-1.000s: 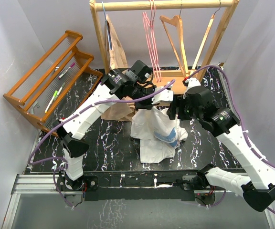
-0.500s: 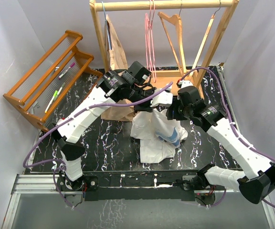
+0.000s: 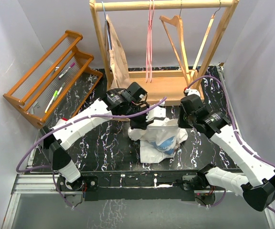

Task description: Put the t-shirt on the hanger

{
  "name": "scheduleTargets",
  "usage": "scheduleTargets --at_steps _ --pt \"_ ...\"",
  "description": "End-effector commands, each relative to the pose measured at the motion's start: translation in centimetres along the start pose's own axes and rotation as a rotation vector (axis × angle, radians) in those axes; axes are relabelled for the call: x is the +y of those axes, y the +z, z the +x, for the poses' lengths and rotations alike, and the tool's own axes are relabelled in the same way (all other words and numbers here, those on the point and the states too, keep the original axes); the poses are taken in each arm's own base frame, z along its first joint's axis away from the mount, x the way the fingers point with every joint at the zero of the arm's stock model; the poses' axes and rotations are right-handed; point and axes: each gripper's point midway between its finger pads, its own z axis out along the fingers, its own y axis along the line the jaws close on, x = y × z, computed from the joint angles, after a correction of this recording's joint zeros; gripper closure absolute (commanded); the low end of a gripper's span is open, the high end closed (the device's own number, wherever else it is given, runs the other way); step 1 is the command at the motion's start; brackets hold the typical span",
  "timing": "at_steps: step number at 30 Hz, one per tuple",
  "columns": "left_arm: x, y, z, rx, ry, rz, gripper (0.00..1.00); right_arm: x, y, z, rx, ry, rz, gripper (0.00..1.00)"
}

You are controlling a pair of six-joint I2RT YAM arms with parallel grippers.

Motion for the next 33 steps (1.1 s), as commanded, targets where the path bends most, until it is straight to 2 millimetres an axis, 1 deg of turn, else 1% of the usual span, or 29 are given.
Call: scheduleTargets --at_steps 1,2,3,4,6,7,8,10,15,18,22,24,26,30,33 --pt "0.2 0.6 -1.1 -0.096 -0.180 0.012 0.82 -1.1 -0.7 0.0 -0.029 0.066 0.044 0.92" --pt "0.2 1.0 -0.9 -0.094 -0.222 0.029 0.73 -1.1 -0.8 0.1 -0.027 0.066 0.047 0.92" --pt "0.4 1.2 -0.7 -0.095 -0.263 0.044 0.60 -1.2 -0.8 0.2 -0.024 0.065 0.049 0.92" --pt "0.5 1.4 -0.6 -0.097 -0.298 0.057 0.44 -1.2 -0.8 0.3 -0.022 0.065 0.050 0.92" --pt "0.9 1.7 -0.5 -0.106 -0.378 0.084 0.20 -1.3 -0.7 0.4 -0.018 0.064 0.051 0.92" --pt "1.1 1.8 -0.6 -0.112 -0.422 0.097 0.11 -1.2 -0.8 0.4 -0.018 0.065 0.048 0.92" --pt "1.3 1.8 -0.6 -0.121 -0.466 0.111 0.08 -1.1 -0.8 0.5 -0.014 0.064 0.044 0.92" --pt "1.7 1.6 -0.8 -0.141 -0.547 0.134 0.06 -1.1 -0.8 0.5 -0.013 0.065 0.038 0.92" --pt "3.2 1.0 -0.8 -0.190 -0.771 0.169 0.06 -1.1 -1.0 0.6 -0.010 0.065 0.034 0.92" --pt "2.9 1.0 -0.7 -0.185 -0.835 0.172 0.07 -1.1 -0.9 0.6 -0.010 0.063 0.037 0.92" --pt "1.7 1.4 -0.5 -0.139 -0.842 0.128 0.11 -1.3 -0.7 0.7 -0.005 0.060 0.055 0.92" --pt "0.8 2.2 -0.5 -0.097 -0.818 0.086 0.16 -1.4 -0.2 0.4 -0.012 0.060 0.071 0.92" --pt "0.3 2.8 -0.2 -0.064 -0.813 0.045 0.22 -1.4 0.3 -0.1 -0.020 0.061 0.084 0.92" --pt "0.0 3.5 1.1 -0.008 -0.861 -0.008 0.40 -1.0 1.3 -1.3 -0.031 0.057 0.103 0.92" --pt "-0.5 3.9 1.5 0.028 -0.861 -0.049 0.44 -1.0 1.7 -1.9 -0.047 0.060 0.120 0.92"
